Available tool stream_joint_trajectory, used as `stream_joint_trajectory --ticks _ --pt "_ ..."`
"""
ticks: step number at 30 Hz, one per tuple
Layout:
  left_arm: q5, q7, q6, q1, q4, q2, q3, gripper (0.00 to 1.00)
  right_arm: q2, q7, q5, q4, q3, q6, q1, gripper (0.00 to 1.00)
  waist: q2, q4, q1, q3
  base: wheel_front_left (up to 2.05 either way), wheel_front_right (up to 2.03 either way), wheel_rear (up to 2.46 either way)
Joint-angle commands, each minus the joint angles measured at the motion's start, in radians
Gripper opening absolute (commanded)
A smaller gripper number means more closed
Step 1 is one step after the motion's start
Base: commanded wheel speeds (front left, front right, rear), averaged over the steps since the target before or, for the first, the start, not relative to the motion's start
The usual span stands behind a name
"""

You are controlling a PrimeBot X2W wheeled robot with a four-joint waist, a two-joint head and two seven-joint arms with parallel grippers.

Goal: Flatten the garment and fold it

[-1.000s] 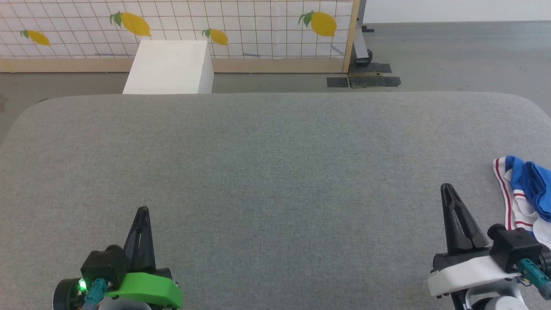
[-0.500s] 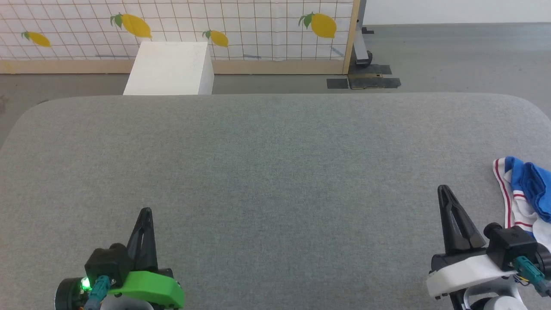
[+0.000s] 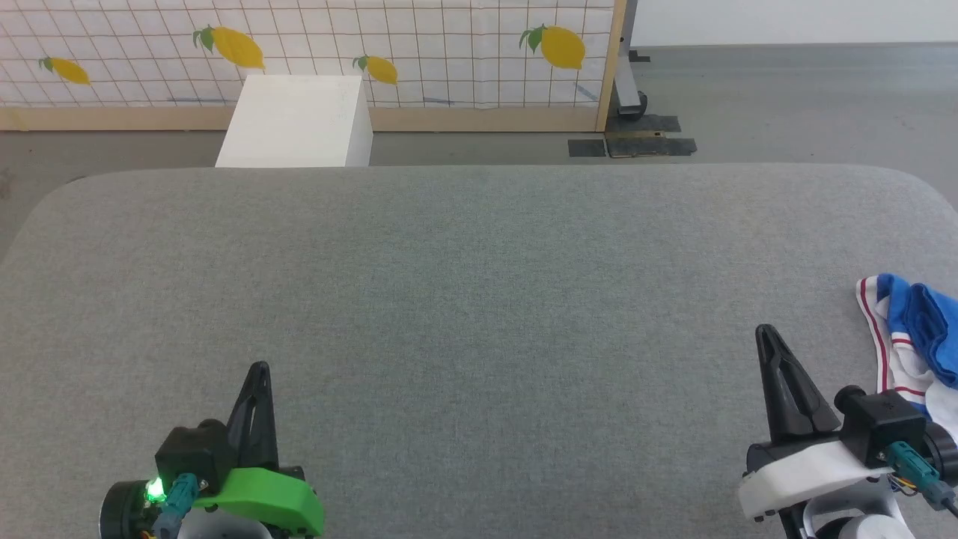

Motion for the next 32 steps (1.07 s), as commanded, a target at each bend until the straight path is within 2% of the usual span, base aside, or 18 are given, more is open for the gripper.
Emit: stream_joint_trajectory --ticks 1,32 --pt "0.012 0.008 0.006 -0.018 -0.005 -0.001 -0.001 0.0 0.001 0.007 -0.009 -0.005 0.003 -0.001 -0.011 0.0 0.0 0.0 0.0 0.0 0.0 0.0 0.0" --pt "0.042 0.074 0.017 -0.034 -0.01 -0.002 -0.015 0.0 0.002 0.068 -0.028 -0.009 0.014 -0.001 -0.02 0.0 0.0 0.001 0.0 -0.01 0.0 0.0 0.0"
